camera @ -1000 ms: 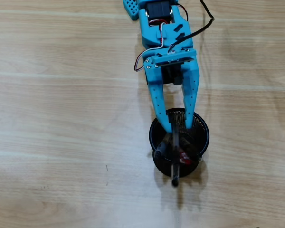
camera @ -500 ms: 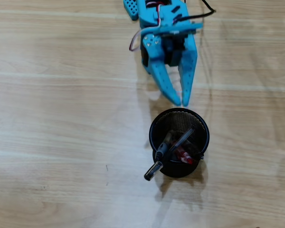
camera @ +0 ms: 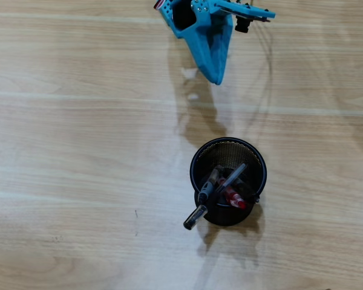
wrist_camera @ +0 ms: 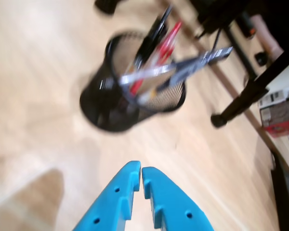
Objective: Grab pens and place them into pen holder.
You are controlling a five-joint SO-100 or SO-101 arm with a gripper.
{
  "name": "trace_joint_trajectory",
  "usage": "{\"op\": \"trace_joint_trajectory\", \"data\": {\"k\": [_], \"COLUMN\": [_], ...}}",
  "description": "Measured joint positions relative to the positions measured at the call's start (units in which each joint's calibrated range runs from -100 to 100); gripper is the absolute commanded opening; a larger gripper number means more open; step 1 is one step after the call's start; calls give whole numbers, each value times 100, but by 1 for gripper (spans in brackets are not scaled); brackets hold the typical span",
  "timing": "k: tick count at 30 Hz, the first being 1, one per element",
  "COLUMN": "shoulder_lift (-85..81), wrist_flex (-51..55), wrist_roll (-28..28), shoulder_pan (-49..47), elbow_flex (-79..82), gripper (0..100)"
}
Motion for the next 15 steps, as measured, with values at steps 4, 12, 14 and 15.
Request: {"op": "trace_joint_trajectory", "data": {"k": [4,12,14,15], "shoulder_lift": [-1045,-3135,-3628,-3798], "wrist_flex": [725,880,880,880], "wrist_roll": [525,1238,1337,1373], "shoulder_pan": [286,562,486,495], "elbow_flex": [914,3194,3762,3922], "gripper": [2,2,2,2]}}
